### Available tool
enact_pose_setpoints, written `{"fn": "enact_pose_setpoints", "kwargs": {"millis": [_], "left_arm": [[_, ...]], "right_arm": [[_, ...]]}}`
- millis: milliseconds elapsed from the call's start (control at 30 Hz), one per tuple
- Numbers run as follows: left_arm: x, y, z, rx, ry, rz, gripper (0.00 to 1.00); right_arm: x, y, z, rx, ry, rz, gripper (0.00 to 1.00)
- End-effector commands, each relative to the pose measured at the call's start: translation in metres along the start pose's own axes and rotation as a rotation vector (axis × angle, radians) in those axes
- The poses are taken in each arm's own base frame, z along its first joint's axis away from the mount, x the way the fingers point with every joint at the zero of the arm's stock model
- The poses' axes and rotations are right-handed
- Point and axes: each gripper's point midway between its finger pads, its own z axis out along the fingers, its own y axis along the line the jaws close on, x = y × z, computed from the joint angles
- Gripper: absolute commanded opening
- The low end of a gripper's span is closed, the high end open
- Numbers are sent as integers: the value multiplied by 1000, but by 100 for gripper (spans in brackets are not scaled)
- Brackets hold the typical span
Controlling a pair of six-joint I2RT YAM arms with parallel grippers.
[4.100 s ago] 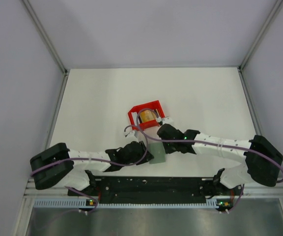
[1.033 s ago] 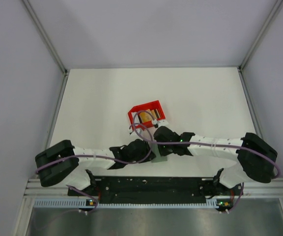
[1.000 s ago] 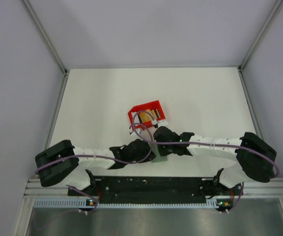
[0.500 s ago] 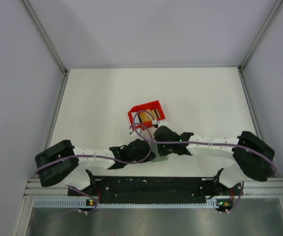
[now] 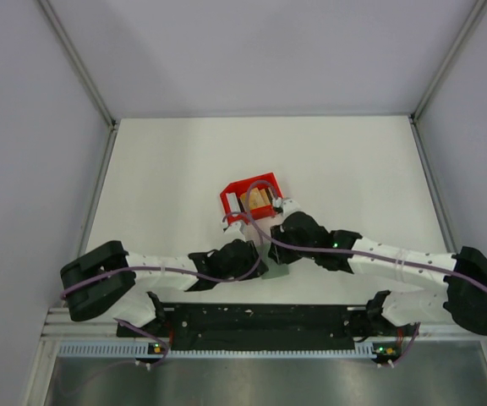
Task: Put the credit cards into the card holder
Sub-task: Close the card holder at the center of the board.
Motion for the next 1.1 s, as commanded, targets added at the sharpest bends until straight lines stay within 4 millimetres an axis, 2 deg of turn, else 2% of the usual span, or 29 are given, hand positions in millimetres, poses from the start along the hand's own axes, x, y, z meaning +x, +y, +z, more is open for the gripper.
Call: {"fn": "enact_pose_setpoints", "kwargs": {"millis": [0,67,167,300,400,500,700,933,1067], "left_arm": [[13,35,0,-122,43,51,39],[13,34,0,-121,42,52,39],[13,32,-1,-114,48,58,39],[12,29,-1,-109,48,72,39],[9,25,-3,-96,41,80,40],[1,16,-7,-72,17,94,45],[-20,0,-16,-54,-46,152,49],[-30,-13,-2,-70,-55,193,49],[-28,-8,7,-98,-38,195,47]], "right_arm": [[-15,-6,-8,-7,-70,43,25],[-10,-15,-7,11,-63,51,24],[3,-32,-4,66,-40,96,14],[15,-46,0,117,-11,121,8],[18,-49,4,129,2,121,6],[17,-54,6,139,5,119,6],[6,-53,6,105,-15,128,3],[8,-52,10,67,-7,139,2],[11,-52,15,43,9,152,1]]}}
